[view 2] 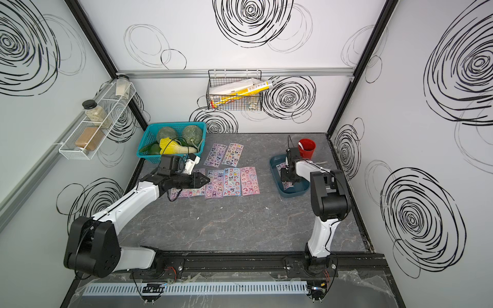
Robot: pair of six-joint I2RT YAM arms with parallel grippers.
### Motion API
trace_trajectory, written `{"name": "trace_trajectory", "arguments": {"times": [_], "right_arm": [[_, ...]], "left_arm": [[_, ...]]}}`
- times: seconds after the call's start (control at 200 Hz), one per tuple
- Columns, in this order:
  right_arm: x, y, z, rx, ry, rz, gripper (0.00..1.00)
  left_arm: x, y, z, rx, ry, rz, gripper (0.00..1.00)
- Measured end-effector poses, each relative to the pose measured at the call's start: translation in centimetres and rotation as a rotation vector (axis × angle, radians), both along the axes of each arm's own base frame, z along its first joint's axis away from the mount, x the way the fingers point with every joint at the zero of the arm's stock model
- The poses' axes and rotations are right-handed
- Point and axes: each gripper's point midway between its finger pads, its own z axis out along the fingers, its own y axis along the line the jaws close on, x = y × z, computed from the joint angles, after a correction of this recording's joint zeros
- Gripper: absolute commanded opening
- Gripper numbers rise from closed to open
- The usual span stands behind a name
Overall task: Take the stickers out of the storage box
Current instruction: Pick up the sticker from the storage box.
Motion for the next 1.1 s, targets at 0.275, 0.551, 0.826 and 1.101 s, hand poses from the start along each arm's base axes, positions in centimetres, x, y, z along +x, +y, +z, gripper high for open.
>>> {"name": "trace_trajectory", "arguments": {"times": [0.275,0.551,0.826,1.101], "right_arm": [[-0.1,0.0,1.4,0.025,-0.02,-0.008,0.35],[0.1,-0.2,2.9,0.054,-0.052,-0.018,0.3],[-0.2,-0.1,4.7,0.08,-0.089,-0.016,0.3],[-0.9,0.3,6.4,0.12,-0.125,-0.014,0.3]], "left_arm": [[-0.2,-0.4,0.0,0.003,-0.001,-0.012,0.36],[-0.3,-0.7,-0.1,0.009,-0.001,-0.017,0.36],[-0.4,-1.0,-0.3,0.011,0.004,-0.027,0.36],[-1.0,-2.7,-0.4,-0.017,0.026,-0.056,0.36]]}}
